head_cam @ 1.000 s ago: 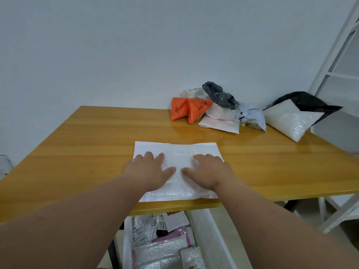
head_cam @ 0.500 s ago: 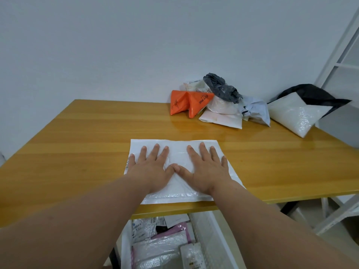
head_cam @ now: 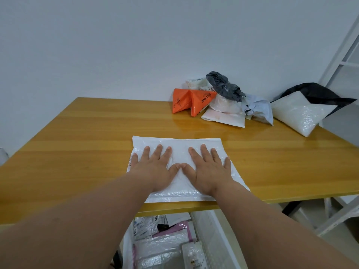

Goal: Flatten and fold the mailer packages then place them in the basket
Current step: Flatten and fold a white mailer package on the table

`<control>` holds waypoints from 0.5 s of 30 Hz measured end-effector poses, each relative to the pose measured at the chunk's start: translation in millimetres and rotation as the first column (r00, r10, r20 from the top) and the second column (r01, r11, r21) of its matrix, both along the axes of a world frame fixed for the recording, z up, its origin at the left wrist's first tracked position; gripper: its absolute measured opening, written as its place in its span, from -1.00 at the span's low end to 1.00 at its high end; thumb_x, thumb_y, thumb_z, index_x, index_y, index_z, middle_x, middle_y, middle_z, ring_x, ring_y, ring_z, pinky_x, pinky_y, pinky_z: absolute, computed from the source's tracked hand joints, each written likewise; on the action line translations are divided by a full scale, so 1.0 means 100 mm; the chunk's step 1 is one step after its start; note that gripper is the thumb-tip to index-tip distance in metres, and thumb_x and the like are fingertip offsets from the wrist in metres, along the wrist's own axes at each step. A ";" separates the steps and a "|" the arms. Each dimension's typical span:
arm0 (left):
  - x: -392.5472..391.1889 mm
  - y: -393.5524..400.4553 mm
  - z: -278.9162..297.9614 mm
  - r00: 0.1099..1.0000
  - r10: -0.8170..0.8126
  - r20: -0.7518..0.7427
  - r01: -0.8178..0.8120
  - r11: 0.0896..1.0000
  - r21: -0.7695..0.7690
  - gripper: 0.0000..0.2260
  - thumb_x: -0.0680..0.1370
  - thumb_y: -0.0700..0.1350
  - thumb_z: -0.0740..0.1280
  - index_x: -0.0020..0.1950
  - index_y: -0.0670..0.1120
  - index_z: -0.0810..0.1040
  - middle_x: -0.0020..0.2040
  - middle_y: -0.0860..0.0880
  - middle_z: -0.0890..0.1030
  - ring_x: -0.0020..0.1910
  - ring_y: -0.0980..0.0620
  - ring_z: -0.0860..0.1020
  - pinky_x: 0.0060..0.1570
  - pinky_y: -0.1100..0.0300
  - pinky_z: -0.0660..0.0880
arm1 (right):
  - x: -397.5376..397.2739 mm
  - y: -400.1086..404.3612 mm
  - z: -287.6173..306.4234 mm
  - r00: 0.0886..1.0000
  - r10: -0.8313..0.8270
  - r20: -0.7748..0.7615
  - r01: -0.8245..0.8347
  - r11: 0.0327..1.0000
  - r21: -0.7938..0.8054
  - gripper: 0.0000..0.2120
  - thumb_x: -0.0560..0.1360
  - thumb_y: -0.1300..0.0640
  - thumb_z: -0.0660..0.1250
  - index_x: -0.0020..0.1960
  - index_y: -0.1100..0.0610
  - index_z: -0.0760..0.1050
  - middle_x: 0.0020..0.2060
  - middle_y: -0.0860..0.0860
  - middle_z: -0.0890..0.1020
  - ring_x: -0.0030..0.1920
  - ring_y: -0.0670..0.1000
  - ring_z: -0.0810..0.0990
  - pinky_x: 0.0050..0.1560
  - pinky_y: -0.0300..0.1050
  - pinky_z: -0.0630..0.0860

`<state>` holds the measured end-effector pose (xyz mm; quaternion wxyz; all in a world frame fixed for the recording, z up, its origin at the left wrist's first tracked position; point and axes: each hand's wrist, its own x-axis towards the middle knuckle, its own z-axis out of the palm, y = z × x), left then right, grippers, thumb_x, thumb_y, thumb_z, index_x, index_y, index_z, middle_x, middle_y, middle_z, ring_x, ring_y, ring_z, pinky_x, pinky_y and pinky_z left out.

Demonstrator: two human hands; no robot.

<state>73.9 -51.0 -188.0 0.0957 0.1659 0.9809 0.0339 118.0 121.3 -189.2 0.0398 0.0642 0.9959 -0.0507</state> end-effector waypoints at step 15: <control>0.01 0.01 -0.03 1.000 -0.006 -0.026 0.005 0.999 -0.047 -0.37 0.56 0.37 -0.23 0.56 0.17 -0.32 0.59 0.09 -0.29 0.57 -0.11 -0.28 0.49 -0.24 -0.20 | -0.01 0.00 -0.04 0.999 0.009 0.046 -0.010 1.000 0.027 -0.31 0.52 -0.44 -0.21 0.57 -0.21 -0.25 0.58 -0.05 -0.23 0.57 0.11 -0.27 0.48 0.35 -0.24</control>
